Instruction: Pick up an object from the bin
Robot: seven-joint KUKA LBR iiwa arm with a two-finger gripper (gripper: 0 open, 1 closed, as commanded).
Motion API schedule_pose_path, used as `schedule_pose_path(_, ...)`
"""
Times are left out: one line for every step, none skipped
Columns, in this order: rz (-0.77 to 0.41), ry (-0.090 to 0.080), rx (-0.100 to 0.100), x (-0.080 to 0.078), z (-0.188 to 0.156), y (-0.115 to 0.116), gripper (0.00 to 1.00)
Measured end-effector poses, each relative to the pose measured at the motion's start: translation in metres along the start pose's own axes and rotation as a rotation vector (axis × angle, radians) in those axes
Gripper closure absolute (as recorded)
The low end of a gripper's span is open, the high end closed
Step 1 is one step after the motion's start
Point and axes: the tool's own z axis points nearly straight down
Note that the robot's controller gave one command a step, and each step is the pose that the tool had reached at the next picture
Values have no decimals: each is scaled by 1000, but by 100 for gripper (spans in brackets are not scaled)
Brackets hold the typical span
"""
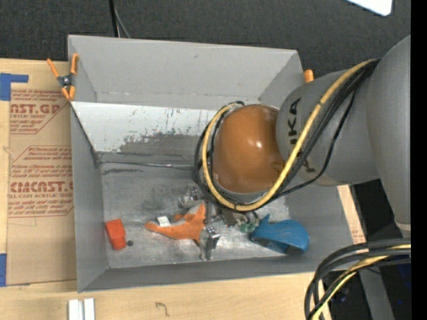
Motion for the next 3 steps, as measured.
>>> schedule_pose_path(-249,-9,0,-10,64,-14,100)
schedule_pose_path(-249,-9,0,-10,64,-14,100)
schedule_pose_path(-224,-4,0,-2,-78,-9,100)
